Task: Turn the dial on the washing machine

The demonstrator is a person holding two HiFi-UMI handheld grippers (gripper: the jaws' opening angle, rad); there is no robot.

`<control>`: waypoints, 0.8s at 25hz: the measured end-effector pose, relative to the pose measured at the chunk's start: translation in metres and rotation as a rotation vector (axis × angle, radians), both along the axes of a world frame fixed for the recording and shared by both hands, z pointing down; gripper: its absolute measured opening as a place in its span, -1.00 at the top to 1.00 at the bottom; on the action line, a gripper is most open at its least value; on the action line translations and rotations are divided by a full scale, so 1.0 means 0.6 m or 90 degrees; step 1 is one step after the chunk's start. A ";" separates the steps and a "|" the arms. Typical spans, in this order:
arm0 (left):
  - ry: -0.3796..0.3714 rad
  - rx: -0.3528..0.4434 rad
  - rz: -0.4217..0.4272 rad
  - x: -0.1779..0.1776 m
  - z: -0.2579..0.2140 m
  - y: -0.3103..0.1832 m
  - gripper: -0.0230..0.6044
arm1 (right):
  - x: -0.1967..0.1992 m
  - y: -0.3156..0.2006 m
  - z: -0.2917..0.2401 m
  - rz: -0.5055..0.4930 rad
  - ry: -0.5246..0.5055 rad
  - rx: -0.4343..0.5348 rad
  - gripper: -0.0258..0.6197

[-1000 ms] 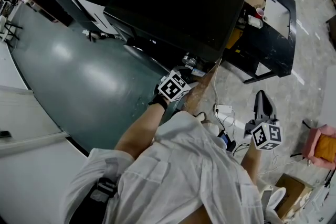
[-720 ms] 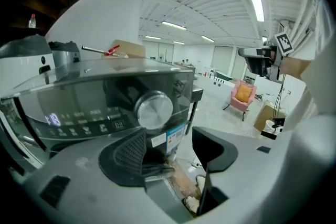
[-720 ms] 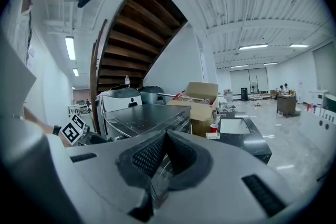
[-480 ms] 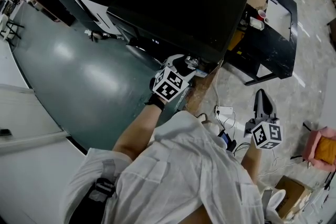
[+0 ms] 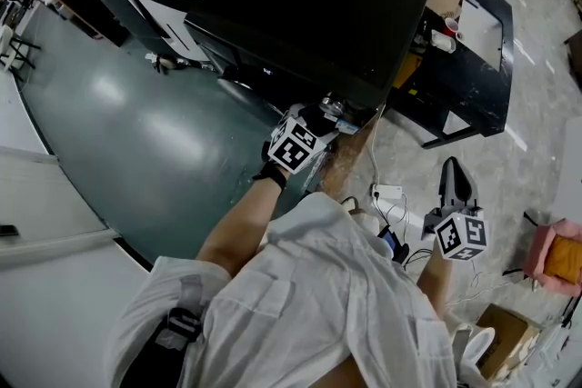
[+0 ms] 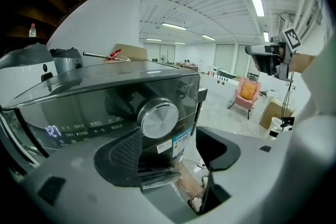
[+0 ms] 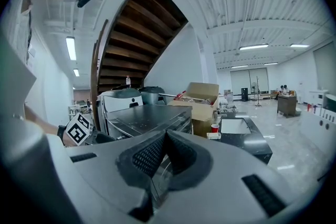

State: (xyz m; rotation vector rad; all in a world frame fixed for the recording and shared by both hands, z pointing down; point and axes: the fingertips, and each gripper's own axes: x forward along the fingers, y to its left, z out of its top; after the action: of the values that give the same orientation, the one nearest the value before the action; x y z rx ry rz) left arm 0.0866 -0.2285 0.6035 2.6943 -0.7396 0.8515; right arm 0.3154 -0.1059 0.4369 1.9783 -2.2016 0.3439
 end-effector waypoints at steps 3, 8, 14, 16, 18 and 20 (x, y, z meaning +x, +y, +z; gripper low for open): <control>-0.002 -0.004 0.002 0.000 0.003 0.001 -0.03 | -0.002 0.000 0.000 -0.001 0.000 0.001 0.92; -0.003 -0.003 0.008 -0.002 -0.004 0.003 -0.03 | -0.011 -0.005 -0.003 -0.007 0.001 0.001 0.92; 0.003 0.007 0.014 -0.005 -0.011 -0.002 -0.03 | -0.013 -0.010 -0.003 -0.007 0.003 0.001 0.92; 0.013 0.013 0.016 -0.007 -0.024 -0.003 -0.03 | -0.015 -0.013 -0.004 -0.008 0.004 0.003 0.92; 0.025 0.016 0.013 -0.014 -0.036 -0.005 -0.03 | -0.015 -0.016 -0.005 -0.008 0.003 0.005 0.92; 0.036 0.022 0.004 -0.030 -0.049 -0.007 -0.03 | -0.015 -0.019 -0.007 -0.007 0.001 0.008 0.92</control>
State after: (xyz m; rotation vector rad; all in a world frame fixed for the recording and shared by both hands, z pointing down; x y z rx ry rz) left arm 0.0687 -0.2328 0.5742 2.7401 -0.7409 0.7667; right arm 0.3064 -0.1171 0.4325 1.9701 -2.2181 0.3279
